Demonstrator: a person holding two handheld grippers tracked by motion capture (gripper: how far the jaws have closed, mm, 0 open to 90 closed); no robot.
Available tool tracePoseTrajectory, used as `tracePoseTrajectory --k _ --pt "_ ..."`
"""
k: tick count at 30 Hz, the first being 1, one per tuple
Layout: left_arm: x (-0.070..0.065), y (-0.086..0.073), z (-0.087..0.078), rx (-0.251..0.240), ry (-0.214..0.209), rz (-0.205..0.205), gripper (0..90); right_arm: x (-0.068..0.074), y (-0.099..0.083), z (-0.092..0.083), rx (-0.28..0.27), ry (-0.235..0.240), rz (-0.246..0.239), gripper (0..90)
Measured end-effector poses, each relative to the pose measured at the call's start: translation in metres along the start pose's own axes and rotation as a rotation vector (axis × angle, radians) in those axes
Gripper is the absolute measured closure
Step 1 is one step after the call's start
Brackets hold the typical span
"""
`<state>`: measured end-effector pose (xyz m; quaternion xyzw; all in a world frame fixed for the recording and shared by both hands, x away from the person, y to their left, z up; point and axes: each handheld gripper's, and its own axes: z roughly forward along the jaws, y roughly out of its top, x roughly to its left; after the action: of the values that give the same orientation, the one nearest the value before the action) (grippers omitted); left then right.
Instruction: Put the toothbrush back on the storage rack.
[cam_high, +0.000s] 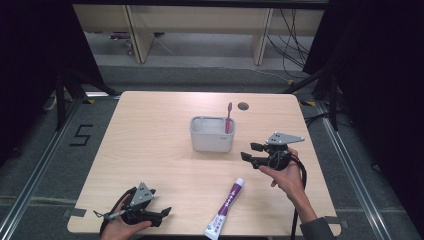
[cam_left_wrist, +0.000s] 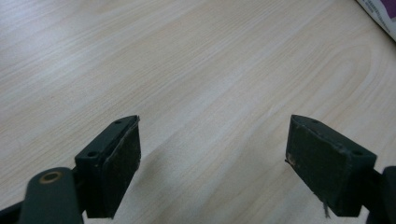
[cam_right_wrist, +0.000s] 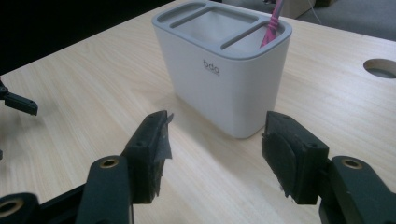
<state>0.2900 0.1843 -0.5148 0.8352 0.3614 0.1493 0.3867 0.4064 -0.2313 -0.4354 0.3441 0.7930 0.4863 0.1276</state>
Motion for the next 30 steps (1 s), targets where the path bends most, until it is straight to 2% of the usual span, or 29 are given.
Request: tracePoseTrajectory --k 1,2,3,4,6,7,9,10,11,12,15,16,18,19,20,21,22,23,30 --pt "-0.001 0.000 0.000 -0.010 -0.007 -0.013 17.5 0.003 -0.001 0.001 0.003 0.006 0.031 41.9" --pt "0.000 0.000 0.000 0.002 0.002 0.002 17.5 0.001 -0.002 0.000 0.007 -0.005 -0.003 41.9" --pt "0.000 0.000 0.000 -0.001 0.001 -0.001 17.5 0.003 -0.003 0.001 0.000 0.003 0.004 41.9" --pt "-0.001 -0.001 0.000 -0.012 -0.005 -0.014 17.5 0.002 -0.004 0.001 -0.001 0.002 -0.017 41.9" --pt "0.000 -0.001 -0.001 -0.002 -0.003 -0.006 17.5 0.006 -0.006 0.001 0.014 0.016 0.003 41.9" --pt "0.000 0.000 -0.001 0.003 0.001 -0.005 17.5 0.007 -0.006 -0.001 0.031 0.007 0.002 42.0" --pt "0.000 -0.001 -0.001 -0.005 -0.001 -0.005 17.5 0.006 -0.007 0.000 0.024 0.000 -0.043 42.0" --pt "0.000 -0.001 -0.001 -0.010 -0.001 -0.011 17.5 0.010 -0.008 -0.001 0.033 0.007 -0.014 42.0" --pt "0.000 -0.001 -0.001 -0.011 -0.002 -0.012 17.5 0.012 -0.009 -0.001 0.045 0.020 -0.007 42.0" --pt "0.000 -0.001 -0.001 -0.009 0.000 -0.015 17.5 0.011 -0.009 0.000 0.035 0.019 -0.043 42.0" --pt "0.001 0.000 -0.002 0.006 0.004 -0.009 17.5 0.016 -0.012 0.002 0.051 0.025 -0.037 41.8" --pt "0.001 -0.001 -0.002 0.003 0.003 -0.008 17.4 0.017 -0.012 0.002 0.059 0.024 -0.064 41.9" --pt "0.000 -0.001 -0.001 -0.006 0.002 -0.016 17.5 0.020 -0.012 0.002 0.061 0.031 -0.075 41.8" --pt "0.001 -0.001 -0.002 0.003 0.003 -0.007 17.5 0.021 -0.012 0.003 0.070 0.047 -0.069 41.8" --pt "0.001 -0.001 -0.002 0.006 0.004 -0.011 17.5 0.022 -0.012 0.002 0.061 0.034 -0.089 41.8" --pt "0.001 -0.001 -0.002 0.004 0.003 -0.010 17.5 0.026 -0.013 0.001 0.078 0.045 -0.065 41.6" --pt "0.001 -0.001 -0.001 0.005 0.004 -0.008 17.5 0.026 -0.013 0.003 0.071 0.041 -0.092 41.6" --pt "0.000 -0.001 -0.001 0.004 0.004 -0.010 17.5 0.027 -0.014 0.002 0.077 0.046 -0.098 41.5" --pt "0.001 -0.001 -0.002 0.002 0.002 -0.011 17.5 0.037 -0.018 0.003 0.101 0.078 -0.104 41.1"
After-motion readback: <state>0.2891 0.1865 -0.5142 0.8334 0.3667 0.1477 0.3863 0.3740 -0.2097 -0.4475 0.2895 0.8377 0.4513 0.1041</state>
